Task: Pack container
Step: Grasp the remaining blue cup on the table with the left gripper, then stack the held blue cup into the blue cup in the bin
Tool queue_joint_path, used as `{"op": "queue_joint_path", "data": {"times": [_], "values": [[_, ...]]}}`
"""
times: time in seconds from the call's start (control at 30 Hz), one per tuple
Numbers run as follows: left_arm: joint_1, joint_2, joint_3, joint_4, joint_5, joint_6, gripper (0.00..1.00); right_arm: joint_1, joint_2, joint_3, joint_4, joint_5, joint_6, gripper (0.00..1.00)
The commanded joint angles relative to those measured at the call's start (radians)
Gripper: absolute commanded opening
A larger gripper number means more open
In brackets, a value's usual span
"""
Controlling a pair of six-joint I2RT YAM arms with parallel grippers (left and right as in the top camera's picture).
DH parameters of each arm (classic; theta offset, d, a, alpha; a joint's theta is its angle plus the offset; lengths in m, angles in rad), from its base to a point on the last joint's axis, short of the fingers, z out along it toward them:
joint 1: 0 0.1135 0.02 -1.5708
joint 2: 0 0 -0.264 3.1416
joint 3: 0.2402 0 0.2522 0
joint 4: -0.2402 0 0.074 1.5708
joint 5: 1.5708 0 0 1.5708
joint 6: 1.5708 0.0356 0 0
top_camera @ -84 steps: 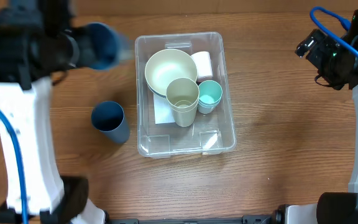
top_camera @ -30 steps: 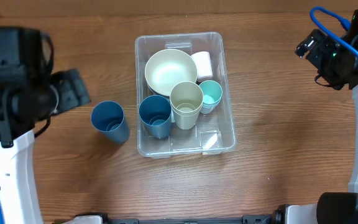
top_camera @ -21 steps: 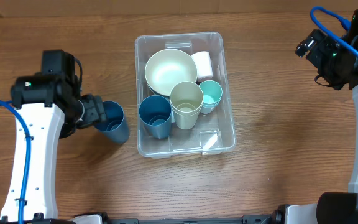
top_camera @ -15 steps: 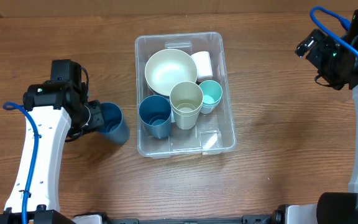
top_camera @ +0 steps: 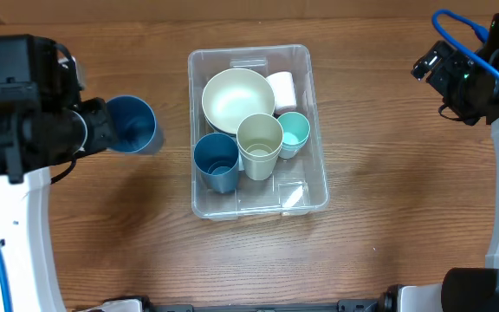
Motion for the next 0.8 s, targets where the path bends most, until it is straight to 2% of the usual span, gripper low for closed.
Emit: {"op": "queue_joint_path", "data": {"times": [0.0,0.07,0.2,0.33,0.63,0.67,0.7,0.77], "values": [[-0.01,-0.01,0.157,-0.04,0.097,0.058,0.04,0.0,-0.005,0.009,0.006,-0.006,0.005,1.0],[-0.055,-0.014,0.21,-0.064,0.132,0.073,0.04,0.0,-0.005,0.009,0.006,-0.006,0.005,1.0],[-0.195,-0.014,0.19,-0.064,0.137,0.072,0.04,0.0,-0.005,0.009,0.006,-0.006,0.005,1.0],[-0.31,-0.01,0.101,-0.063,0.035,0.006,0.04,0.0,-0.005,0.009,0.006,-0.006,0.005,1.0],[-0.351,-0.007,-0.146,0.068,0.035,0.003,0.04,0.0,-0.005,0.009,0.006,-0.006,0.005,1.0],[-0.35,-0.007,-0.156,0.105,0.035,0.003,0.13,0.0,-0.005,0.009,0.006,-0.006,0.005,1.0],[-0.35,-0.007,-0.153,0.13,0.035,0.003,0.13,0.0,-0.005,0.009,0.006,-0.006,0.005,1.0],[-0.349,-0.007,-0.145,0.148,0.035,-0.009,0.07,0.0,-0.005,0.009,0.006,-0.006,0.005,1.0]]}}
